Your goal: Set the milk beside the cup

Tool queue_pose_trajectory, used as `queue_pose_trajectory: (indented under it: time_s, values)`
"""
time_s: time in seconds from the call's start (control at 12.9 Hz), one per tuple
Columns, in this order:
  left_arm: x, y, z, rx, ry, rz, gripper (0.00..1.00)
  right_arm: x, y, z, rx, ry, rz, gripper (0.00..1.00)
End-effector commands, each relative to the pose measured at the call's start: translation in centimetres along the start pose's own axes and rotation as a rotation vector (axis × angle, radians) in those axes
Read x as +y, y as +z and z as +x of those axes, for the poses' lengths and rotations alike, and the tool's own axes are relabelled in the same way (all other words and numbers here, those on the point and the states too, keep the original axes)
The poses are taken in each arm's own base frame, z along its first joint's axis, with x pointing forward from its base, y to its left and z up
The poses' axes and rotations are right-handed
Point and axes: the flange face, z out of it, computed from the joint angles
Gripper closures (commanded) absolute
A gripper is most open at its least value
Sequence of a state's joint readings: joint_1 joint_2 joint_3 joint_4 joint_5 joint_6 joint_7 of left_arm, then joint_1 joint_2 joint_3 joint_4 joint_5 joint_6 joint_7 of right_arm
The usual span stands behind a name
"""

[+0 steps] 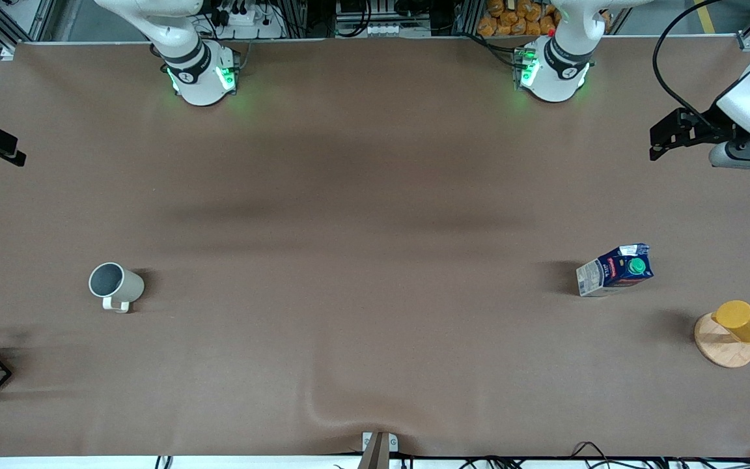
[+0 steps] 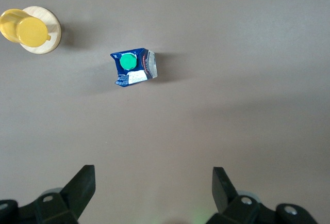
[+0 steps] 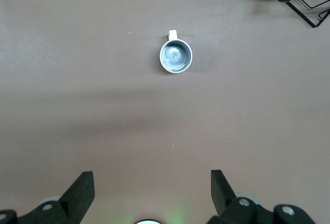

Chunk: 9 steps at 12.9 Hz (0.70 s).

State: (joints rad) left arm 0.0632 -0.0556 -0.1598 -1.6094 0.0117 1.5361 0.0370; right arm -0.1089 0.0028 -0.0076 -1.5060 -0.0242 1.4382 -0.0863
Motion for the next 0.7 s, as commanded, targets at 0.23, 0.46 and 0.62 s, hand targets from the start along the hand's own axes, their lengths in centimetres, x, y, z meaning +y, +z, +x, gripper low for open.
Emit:
queue_pose_trajectory:
  time_s: [0.23,0.46,0.62]
  values:
    - [0.2,-0.5,-0.1,0.007,-0.011,0.006,0.00,0.4,0.0,0.3,-0.003,0.019,0.000,0.00]
    - [0.2,-0.3,-0.1,0.002,-0.010,0.005,0.00,0.7,0.8,0.9,-0.014,0.032,0.001,0.00]
    - [0.1,0.0,-0.1,-0.005,-0.011,0.004,0.00,0.9,2.1,1.9,-0.036,0.033,-0.011,0.00]
